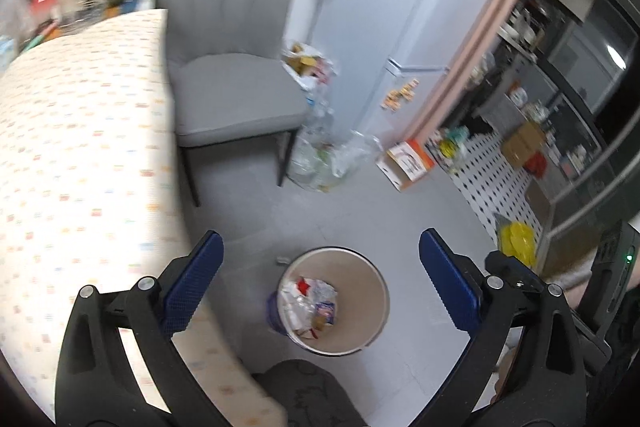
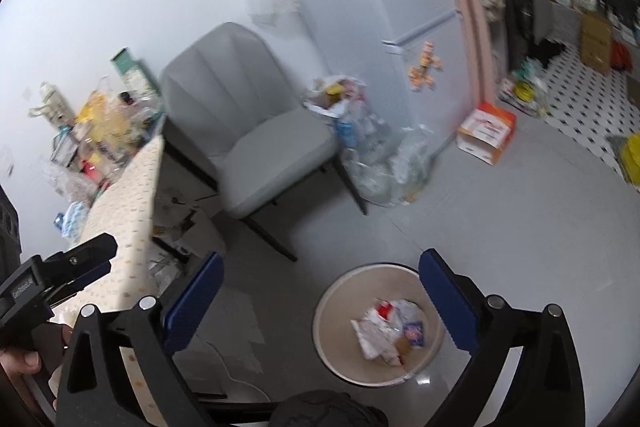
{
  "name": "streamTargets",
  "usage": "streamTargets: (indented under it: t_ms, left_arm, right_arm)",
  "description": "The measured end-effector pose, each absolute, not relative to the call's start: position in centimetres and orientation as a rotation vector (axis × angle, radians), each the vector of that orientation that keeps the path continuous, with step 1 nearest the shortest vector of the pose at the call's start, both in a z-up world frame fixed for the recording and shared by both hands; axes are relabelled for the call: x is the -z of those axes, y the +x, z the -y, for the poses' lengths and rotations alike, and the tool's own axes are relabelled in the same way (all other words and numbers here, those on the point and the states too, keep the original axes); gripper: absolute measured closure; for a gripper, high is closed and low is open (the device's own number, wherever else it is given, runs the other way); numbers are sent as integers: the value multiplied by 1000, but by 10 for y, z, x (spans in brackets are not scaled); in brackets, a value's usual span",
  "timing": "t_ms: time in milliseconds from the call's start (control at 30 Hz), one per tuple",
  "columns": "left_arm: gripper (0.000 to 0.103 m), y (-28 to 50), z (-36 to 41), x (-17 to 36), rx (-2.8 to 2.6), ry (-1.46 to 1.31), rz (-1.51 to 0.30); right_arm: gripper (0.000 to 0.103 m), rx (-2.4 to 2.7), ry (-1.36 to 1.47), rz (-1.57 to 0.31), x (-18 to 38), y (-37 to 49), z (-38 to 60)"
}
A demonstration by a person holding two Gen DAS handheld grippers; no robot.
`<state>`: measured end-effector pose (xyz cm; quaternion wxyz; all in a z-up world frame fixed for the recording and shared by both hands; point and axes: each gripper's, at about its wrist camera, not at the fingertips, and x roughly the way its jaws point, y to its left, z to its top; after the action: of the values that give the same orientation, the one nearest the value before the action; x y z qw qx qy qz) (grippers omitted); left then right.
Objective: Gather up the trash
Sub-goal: 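Move both tools back to the table toward the last white tissue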
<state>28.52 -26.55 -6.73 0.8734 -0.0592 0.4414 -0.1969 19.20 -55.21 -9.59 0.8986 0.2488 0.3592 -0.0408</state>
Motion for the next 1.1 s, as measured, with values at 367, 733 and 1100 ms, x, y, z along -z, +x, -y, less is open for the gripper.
streamTargets:
  t_ms: [367, 733, 1100]
  left_arm:
    - [6, 276, 146, 41, 263, -227, -852]
    - [6, 255, 61, 29, 172, -327, -816]
    - [35, 235, -22, 35, 122, -426, -814]
  right_arm:
    - [8, -145, 457, -734, 59, 226, 450]
    - [13, -326, 410, -773, 33, 236, 359]
    - [34, -502, 308, -834, 24, 244, 265]
